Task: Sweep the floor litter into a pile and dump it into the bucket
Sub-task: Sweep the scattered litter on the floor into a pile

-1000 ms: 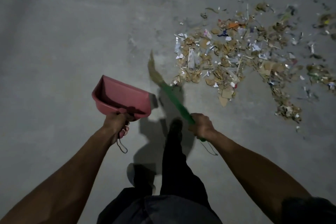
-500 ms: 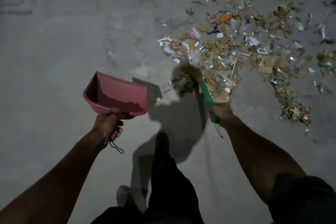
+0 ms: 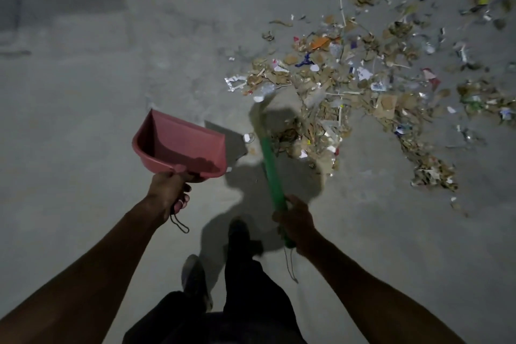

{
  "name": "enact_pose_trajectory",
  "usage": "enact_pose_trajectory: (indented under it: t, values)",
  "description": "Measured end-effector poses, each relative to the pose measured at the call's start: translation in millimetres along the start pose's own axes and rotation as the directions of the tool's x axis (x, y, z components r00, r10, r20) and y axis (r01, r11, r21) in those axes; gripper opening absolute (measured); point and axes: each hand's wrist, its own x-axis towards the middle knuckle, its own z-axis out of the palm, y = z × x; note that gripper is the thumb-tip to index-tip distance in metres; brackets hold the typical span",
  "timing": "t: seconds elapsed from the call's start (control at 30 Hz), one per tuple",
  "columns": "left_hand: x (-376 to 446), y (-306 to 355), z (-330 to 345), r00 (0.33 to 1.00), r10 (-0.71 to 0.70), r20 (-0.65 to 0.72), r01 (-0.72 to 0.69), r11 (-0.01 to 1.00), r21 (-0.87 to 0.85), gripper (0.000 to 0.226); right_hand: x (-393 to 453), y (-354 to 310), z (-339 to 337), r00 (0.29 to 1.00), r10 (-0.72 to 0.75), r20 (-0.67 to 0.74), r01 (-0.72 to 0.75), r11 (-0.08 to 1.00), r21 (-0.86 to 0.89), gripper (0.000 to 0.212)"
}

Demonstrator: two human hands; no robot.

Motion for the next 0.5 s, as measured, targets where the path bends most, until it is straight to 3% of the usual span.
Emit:
enact_pose_trajectory:
  t: [0.1, 0.23, 0.37, 0.5]
  values:
    - [-8.1, -1.7, -2.4, 1.000, 0.007, 0.002, -0.007, 1.000, 0.020, 0.016, -22.1, 16.5, 6.4, 0.990, 0.028, 0.141, -0.011, 0.993, -0.121, 0.047]
    - [-14.8, -9.5, -4.3, 1.000, 0.009, 0.001, -0.009, 0.999, 0.044, 0.017, -12.6, 33.6, 6.7, 0.978, 0.076, 0.192, -0.041, 0.983, -0.180, 0.029]
    - [-17.1, -19.7, -6.7, 1.000, 0.010, -0.003, -0.010, 0.998, 0.063, 0.018, 23.3, 38.6, -12.4, 0.987, 0.143, 0.069, -0.138, 0.988, -0.072, 0.011]
    - [-16.2, -30.1, -8.5, 1.000, 0.005, 0.017, -0.006, 0.997, 0.082, 0.014, 56.8, 15.0, -49.7, 0.973, 0.210, -0.100, -0.200, 0.975, 0.097, 0.011]
